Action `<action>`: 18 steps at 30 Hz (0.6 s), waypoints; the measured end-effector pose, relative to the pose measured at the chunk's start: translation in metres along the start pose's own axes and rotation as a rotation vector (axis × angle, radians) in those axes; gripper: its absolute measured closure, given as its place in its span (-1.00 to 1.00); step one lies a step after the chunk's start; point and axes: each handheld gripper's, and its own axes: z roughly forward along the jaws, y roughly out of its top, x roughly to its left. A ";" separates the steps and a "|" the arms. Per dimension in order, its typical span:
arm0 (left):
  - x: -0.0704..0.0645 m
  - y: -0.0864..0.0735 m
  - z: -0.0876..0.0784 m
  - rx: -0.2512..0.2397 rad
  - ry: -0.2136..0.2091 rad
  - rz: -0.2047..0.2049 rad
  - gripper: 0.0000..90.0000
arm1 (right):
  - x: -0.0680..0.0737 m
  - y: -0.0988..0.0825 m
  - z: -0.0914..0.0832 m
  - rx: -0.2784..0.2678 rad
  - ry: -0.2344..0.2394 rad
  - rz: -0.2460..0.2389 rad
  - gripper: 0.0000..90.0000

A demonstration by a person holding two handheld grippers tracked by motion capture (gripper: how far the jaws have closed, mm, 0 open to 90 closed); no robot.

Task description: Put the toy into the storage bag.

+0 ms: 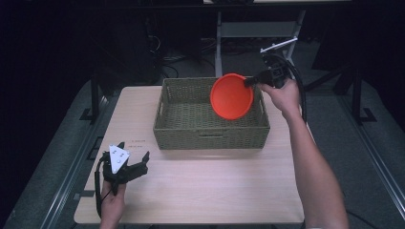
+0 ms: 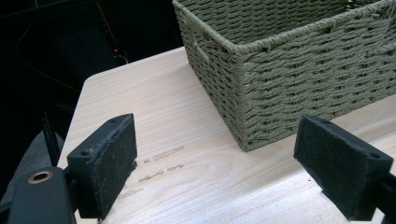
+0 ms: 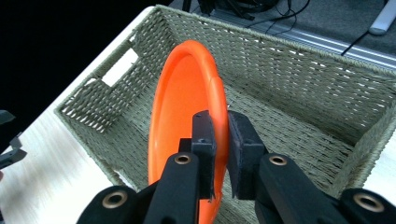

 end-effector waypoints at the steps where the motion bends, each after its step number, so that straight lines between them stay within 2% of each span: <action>1: 0.000 0.000 0.000 -0.001 0.001 0.001 -0.72 | 0.000 0.000 0.001 0.003 -0.002 -0.002 0.82; 18: 0.001 0.000 -0.001 0.001 -0.001 0.006 -0.72 | -0.009 -0.001 0.017 0.016 -0.034 0.021 0.82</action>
